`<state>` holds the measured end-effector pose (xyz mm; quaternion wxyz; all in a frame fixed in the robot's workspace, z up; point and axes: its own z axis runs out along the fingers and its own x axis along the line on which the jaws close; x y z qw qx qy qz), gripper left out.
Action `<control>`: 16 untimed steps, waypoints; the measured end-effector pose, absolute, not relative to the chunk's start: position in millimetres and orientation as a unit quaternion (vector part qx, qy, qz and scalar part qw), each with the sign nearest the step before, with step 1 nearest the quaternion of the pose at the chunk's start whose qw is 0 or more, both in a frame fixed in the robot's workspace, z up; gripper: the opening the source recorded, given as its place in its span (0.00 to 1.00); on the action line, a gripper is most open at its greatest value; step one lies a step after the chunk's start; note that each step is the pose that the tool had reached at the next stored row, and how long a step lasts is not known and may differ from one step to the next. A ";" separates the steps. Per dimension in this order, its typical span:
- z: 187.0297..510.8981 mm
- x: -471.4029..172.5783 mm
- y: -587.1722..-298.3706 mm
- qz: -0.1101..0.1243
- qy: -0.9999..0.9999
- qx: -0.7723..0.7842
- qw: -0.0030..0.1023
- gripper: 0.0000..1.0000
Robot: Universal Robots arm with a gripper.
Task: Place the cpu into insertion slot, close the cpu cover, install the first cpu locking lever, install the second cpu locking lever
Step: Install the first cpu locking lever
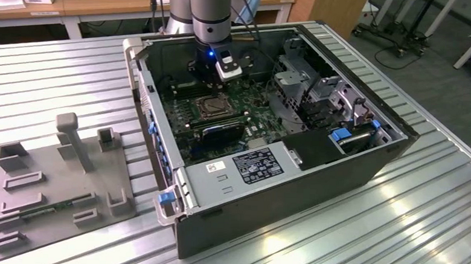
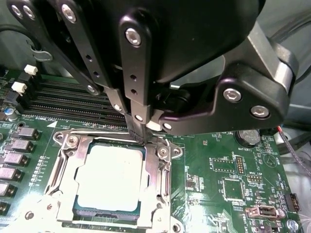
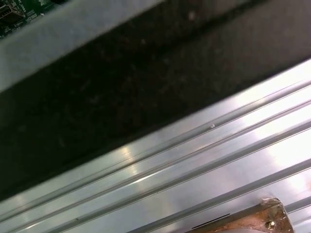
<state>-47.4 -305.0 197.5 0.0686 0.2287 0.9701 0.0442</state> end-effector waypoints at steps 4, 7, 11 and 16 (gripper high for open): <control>197.7 -47.4 -304.9 0.044 0.970 0.229 0.069 0.10; 199.2 -47.3 -304.9 0.044 0.970 0.229 0.069 0.10; 199.4 -47.4 -305.5 0.039 0.970 0.228 0.070 0.10; 199.4 -47.4 -307.0 0.034 0.970 0.228 0.071 0.10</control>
